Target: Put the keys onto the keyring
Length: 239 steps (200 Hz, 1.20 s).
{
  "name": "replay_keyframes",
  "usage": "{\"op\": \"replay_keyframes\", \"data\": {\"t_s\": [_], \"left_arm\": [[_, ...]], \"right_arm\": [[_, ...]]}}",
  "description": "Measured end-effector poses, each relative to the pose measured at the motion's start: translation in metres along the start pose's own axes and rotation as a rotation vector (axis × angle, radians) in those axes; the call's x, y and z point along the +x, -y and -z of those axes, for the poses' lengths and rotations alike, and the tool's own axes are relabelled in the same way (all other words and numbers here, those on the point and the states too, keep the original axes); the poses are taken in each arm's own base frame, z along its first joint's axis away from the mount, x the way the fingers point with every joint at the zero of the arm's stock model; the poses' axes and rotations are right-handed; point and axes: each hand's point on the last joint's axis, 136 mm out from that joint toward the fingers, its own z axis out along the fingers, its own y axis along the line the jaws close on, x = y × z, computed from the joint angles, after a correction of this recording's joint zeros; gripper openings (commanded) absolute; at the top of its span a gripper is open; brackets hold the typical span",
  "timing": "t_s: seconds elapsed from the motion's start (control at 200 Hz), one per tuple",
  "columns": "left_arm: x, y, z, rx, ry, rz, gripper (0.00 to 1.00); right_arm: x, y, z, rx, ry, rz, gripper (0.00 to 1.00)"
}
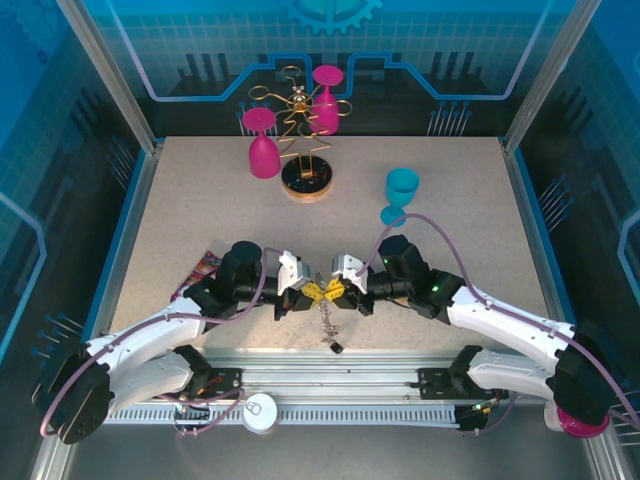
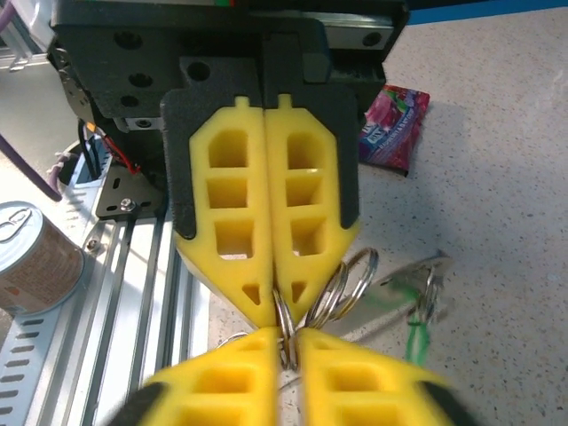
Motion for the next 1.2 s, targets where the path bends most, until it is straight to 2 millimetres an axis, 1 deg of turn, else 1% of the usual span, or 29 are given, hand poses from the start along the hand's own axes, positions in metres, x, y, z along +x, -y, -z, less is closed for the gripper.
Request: {"op": "replay_keyframes", "data": {"t_s": [0.05, 0.12, 0.23, 0.34, 0.42, 0.485, 0.53, 0.605, 0.71, 0.83, 0.926, 0.976, 1.046, 1.136, 1.196], "left_arm": [[0.002, -0.002, 0.001, -0.016, -0.015, 0.026, 0.00], [0.003, -0.008, 0.002, -0.056, -0.042, 0.088, 0.00], [-0.007, -0.029, 0.009, -0.194, -0.089, 0.248, 0.00], [-0.026, -0.054, 0.021, -0.359, -0.143, 0.415, 0.00], [-0.034, -0.069, 0.028, -0.467, -0.191, 0.537, 0.00], [-0.033, -0.077, 0.032, -0.536, -0.241, 0.653, 0.00], [-0.027, -0.080, 0.034, -0.573, -0.288, 0.747, 0.00], [-0.017, -0.083, 0.035, -0.622, -0.368, 0.898, 0.00], [-0.008, -0.085, 0.036, -0.675, -0.480, 1.134, 0.00], [-0.004, -0.087, 0.037, -0.706, -0.548, 1.392, 0.00], [-0.001, -0.078, 0.038, -0.695, -0.572, 1.562, 0.00], [-0.002, -0.071, 0.037, -0.684, -0.580, 1.632, 0.00], [-0.007, -0.063, 0.037, -0.665, -0.580, 1.699, 0.00], [-0.016, -0.058, 0.037, -0.646, -0.575, 1.747, 0.00], [-0.018, -0.054, 0.037, -0.639, -0.580, 1.775, 0.00]], "right_arm": [[0.001, 0.007, 0.002, 0.035, -0.004, -0.004, 0.46], [0.002, 0.018, 0.006, 0.095, -0.010, -0.016, 0.47], [0.002, 0.029, 0.015, 0.172, -0.016, -0.025, 0.45], [0.004, 0.033, 0.018, 0.208, -0.040, -0.050, 0.41], [0.002, 0.028, 0.015, 0.208, -0.046, -0.049, 0.40], [-0.002, 0.015, 0.009, 0.180, -0.044, -0.039, 0.39], [-0.005, 0.005, 0.004, 0.158, -0.040, -0.029, 0.38], [-0.011, -0.010, -0.005, 0.122, -0.021, -0.019, 0.37], [-0.017, -0.017, -0.017, 0.119, 0.014, -0.016, 0.34], [-0.005, -0.016, -0.027, 0.150, 0.023, -0.014, 0.32], [0.006, -0.010, -0.031, 0.181, 0.035, -0.005, 0.31], [0.009, -0.008, -0.035, 0.190, 0.038, 0.003, 0.31], [0.006, -0.004, -0.042, 0.201, 0.059, 0.016, 0.32], [0.002, 0.003, -0.051, 0.215, 0.090, 0.030, 0.35], [0.001, 0.006, -0.056, 0.227, 0.103, 0.038, 0.35]]}}
